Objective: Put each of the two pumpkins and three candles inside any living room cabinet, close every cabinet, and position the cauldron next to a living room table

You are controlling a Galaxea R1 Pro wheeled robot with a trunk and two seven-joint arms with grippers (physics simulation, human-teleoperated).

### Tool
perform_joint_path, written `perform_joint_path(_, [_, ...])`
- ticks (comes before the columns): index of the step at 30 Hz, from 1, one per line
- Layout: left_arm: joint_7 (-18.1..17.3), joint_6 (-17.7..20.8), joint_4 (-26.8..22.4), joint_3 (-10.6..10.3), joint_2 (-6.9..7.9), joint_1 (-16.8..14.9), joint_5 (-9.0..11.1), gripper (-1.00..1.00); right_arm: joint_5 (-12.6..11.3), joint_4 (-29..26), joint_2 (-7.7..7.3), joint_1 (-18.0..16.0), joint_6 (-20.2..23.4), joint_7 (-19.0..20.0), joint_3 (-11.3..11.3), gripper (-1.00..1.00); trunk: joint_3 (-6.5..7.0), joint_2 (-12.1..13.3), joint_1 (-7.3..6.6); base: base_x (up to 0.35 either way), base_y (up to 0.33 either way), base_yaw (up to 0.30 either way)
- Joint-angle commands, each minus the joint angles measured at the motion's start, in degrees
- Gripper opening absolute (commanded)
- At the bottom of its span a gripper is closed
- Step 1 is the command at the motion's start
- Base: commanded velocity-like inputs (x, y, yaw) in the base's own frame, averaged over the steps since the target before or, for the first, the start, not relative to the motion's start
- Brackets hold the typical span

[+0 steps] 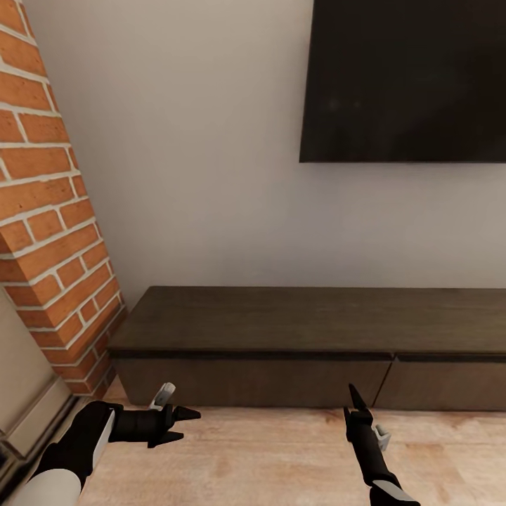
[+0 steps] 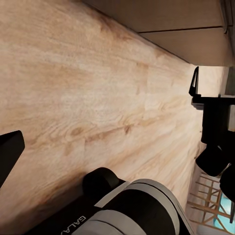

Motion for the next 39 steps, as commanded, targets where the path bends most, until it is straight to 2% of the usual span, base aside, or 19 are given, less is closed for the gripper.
perform_joint_path(1, [-0.01, 0.01, 0.00, 0.01, 0.00, 0.01, 0.00, 1.00, 0.00, 0.00, 0.00, 0.00, 0.00, 0.00, -0.01, 1.00, 0.00, 0.00, 0.00, 0.031, 0.000, 0.000])
perform_joint_path(5, [-0.63, 0.02, 0.03, -0.01, -0.01, 0.00, 0.00, 1.00, 0.00, 0.00, 0.01, 0.00, -0.04, 0.00, -0.03, 1.00, 0.00, 0.00, 0.00, 0.013, 0.000, 0.000])
perform_joint_path(9, [-4.49, 0.02, 0.01, -0.04, 0.04, 0.02, -0.25, 1.00, 0.00, 0.00, 0.01, 0.00, -0.05, 0.00, -0.08, 1.00, -0.36, -0.80, 0.44, 0.003, 0.000, 0.000])
perform_joint_path(13, [-6.18, 0.02, 0.00, -0.05, 0.07, 0.00, -0.47, 1.00, -0.04, 0.00, 0.03, 0.00, 0.01, 0.00, -0.05, 1.00, -0.36, -0.80, 0.44, 0.000, 0.000, 0.000])
perform_joint_path(25, [-6.59, 0.02, 0.04, -0.11, 0.04, 0.00, -0.44, 1.00, -0.09, 0.00, 0.06, 0.00, 0.04, 0.14, -0.08, 1.00, -0.36, -0.80, 0.44, 0.004, 0.000, 0.000])
perform_joint_path(39, [-6.59, 0.01, 0.04, -0.15, 0.05, 0.00, -0.45, 1.00, -0.09, 0.00, 0.09, 0.00, 0.04, 0.17, -0.09, 1.00, -0.36, -0.80, 0.44, 0.167, 0.000, 0.000])
